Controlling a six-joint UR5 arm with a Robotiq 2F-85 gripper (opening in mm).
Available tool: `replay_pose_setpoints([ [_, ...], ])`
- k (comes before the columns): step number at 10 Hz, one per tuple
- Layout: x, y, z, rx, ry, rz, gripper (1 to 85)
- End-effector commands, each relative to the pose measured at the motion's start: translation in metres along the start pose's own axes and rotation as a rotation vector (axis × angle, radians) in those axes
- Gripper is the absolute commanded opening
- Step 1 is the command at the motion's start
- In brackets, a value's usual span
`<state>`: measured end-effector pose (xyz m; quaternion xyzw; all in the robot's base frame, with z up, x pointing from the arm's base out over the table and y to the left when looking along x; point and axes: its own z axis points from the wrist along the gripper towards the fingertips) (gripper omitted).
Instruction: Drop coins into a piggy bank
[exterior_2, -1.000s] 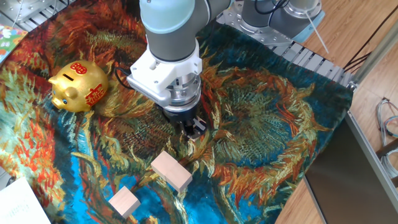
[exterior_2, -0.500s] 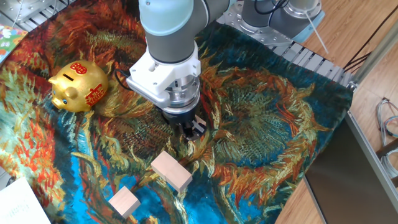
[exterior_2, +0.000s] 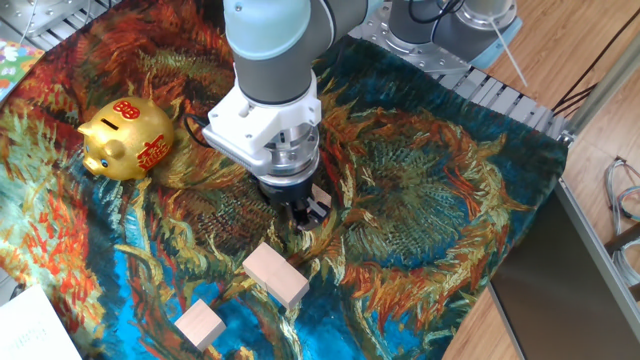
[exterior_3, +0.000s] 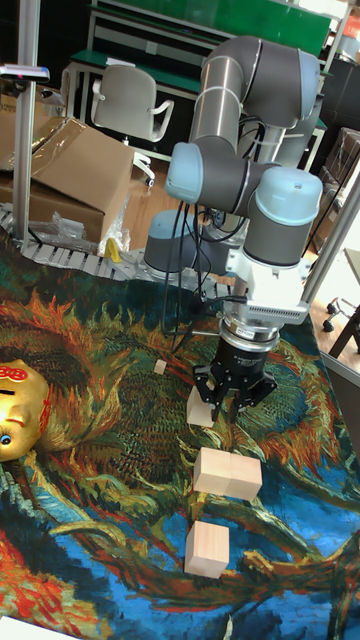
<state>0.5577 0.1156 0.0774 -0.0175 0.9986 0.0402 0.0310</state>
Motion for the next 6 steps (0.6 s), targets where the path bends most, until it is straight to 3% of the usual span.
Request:
replay_pose_setpoints([
  [1,0.0045,-0.0008,-0.0017,-0.003,0.017,0.009,31.0],
  [6,0.0081,-0.0016,0.0004,-0.012,0.012,0.002,31.0],
])
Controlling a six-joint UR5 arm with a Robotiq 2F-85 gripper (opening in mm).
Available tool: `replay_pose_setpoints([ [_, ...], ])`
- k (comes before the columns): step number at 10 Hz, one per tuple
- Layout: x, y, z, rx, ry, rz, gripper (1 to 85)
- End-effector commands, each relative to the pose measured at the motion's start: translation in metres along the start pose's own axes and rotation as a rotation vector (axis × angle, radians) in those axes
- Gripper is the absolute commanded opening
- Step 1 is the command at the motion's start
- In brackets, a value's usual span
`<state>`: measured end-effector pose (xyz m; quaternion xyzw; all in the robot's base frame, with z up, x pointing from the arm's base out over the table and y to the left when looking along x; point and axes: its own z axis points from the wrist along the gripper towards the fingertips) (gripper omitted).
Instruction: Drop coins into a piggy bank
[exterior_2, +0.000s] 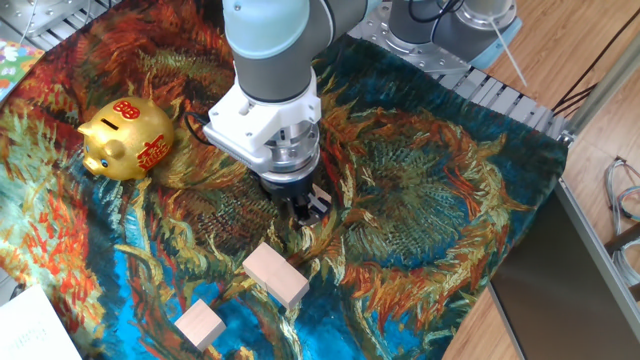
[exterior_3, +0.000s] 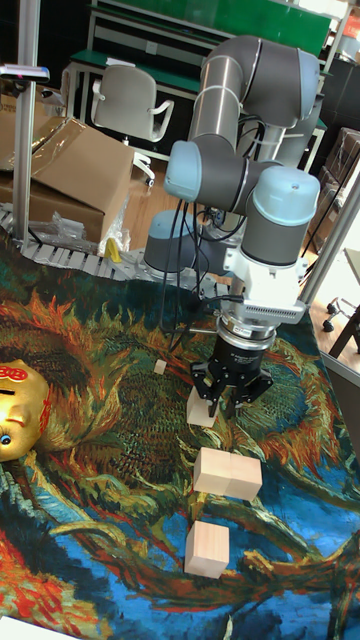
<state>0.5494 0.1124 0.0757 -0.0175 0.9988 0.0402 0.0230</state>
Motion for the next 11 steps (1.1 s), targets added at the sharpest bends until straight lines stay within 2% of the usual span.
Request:
replay_pose_setpoints([
  [1,-0.003,0.0,-0.003,-0.004,-0.01,-0.001,31.0],
  [2,-0.008,0.002,-0.003,-0.009,-0.029,-0.001,31.0],
  [3,-0.008,0.003,-0.003,-0.015,-0.026,0.004,31.0],
  [4,-0.002,0.003,-0.003,-0.015,-0.004,0.013,30.7],
  [5,0.0,0.005,-0.003,-0.023,0.003,0.018,30.7],
  [7,0.005,0.005,-0.002,-0.012,0.019,0.009,30.7],
  [10,0.005,-0.002,-0.003,0.0,0.013,-0.012,30.7],
  [11,0.001,-0.004,-0.005,-0.001,-0.001,-0.021,30.7],
])
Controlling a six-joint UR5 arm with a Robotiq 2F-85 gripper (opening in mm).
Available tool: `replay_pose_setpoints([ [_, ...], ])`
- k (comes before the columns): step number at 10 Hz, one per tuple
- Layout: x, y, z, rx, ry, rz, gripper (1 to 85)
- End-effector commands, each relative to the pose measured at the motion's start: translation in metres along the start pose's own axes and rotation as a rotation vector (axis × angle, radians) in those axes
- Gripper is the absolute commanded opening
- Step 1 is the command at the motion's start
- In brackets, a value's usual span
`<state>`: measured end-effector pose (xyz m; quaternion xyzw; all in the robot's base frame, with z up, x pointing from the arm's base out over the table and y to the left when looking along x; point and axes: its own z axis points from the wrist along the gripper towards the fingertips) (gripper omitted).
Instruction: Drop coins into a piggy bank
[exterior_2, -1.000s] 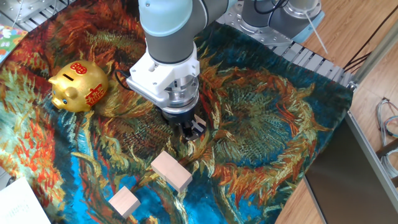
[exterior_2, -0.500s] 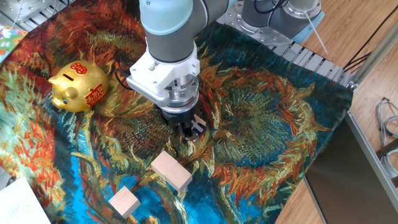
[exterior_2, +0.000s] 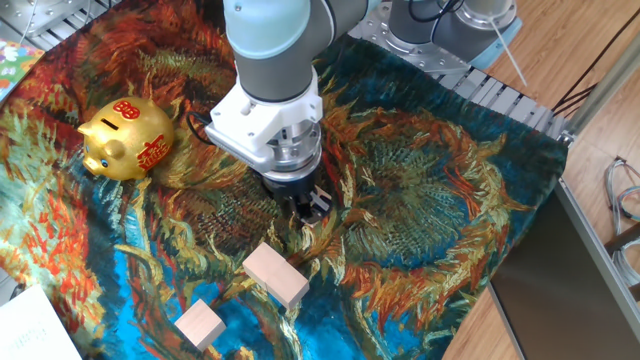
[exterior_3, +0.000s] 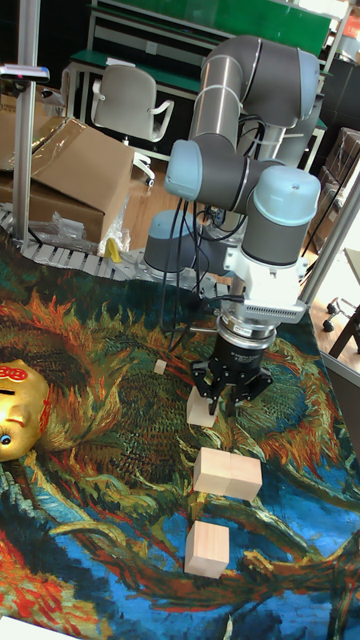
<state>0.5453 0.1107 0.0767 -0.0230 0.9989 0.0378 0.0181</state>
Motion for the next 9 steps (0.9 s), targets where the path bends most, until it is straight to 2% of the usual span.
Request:
replay_pose_setpoints([
  [1,-0.009,-0.001,-0.003,-0.012,-0.034,-0.01,30.7],
  [2,-0.011,0.002,-0.004,-0.022,-0.044,-0.005,31.0],
  [3,-0.009,0.003,-0.003,-0.027,-0.037,0.004,31.0],
  [6,-0.005,0.003,-0.002,-0.028,-0.024,0.001,30.7],
  [9,-0.003,0.004,0.007,-0.021,-0.029,-0.005,30.7],
])
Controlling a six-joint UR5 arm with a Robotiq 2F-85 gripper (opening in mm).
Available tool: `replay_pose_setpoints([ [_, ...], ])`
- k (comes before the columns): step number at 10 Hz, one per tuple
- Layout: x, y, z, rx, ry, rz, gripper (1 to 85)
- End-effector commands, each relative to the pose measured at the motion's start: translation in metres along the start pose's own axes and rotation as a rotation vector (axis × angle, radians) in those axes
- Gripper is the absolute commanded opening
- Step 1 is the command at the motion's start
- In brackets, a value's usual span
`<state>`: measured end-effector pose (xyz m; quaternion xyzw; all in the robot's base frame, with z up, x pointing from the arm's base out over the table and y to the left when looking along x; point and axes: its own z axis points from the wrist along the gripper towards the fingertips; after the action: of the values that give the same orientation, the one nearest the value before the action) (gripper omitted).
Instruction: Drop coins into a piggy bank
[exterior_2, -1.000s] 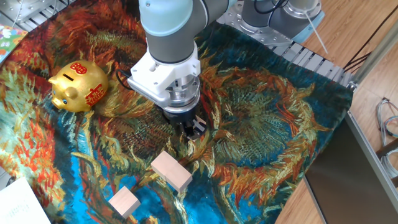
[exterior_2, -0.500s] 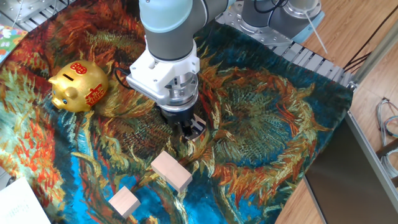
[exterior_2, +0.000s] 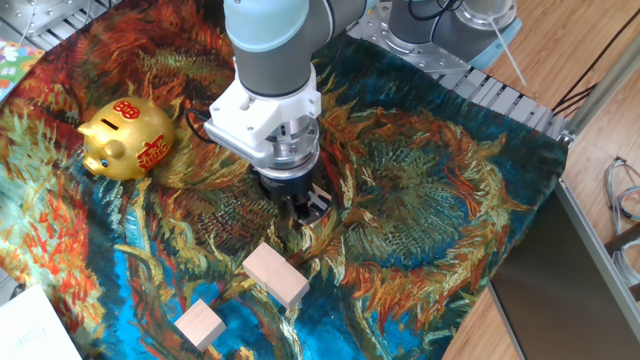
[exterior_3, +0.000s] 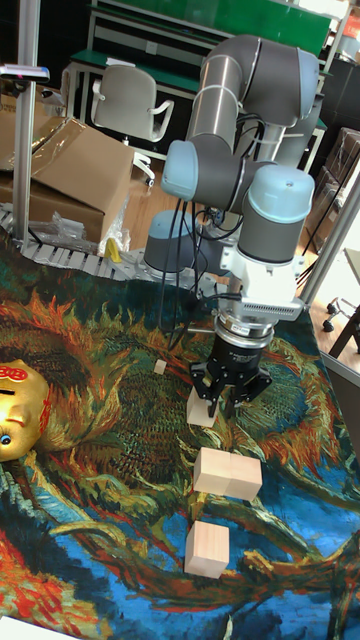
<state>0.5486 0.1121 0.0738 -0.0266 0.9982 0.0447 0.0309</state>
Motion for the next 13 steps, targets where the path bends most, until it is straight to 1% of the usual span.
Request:
replay_pose_setpoints([
  [1,0.002,0.003,0.006,-0.002,0.0,-0.005,30.7],
  [2,0.005,0.004,0.008,0.002,0.013,-0.013,31.0],
  [4,0.006,0.004,0.008,0.01,0.021,-0.024,31.3],
  [5,0.005,0.003,0.008,0.014,0.017,-0.033,31.3],
  [7,0.002,0.007,0.008,-0.002,0.005,-0.043,31.3],
  [8,0.004,0.008,0.008,-0.006,0.013,-0.035,31.7],
  [9,0.01,0.006,0.008,0.0,0.038,-0.034,31.3],
  [10,0.014,0.008,0.008,-0.011,0.045,-0.027,31.3],
  [13,0.015,0.006,0.008,-0.005,0.048,-0.038,31.3],
])
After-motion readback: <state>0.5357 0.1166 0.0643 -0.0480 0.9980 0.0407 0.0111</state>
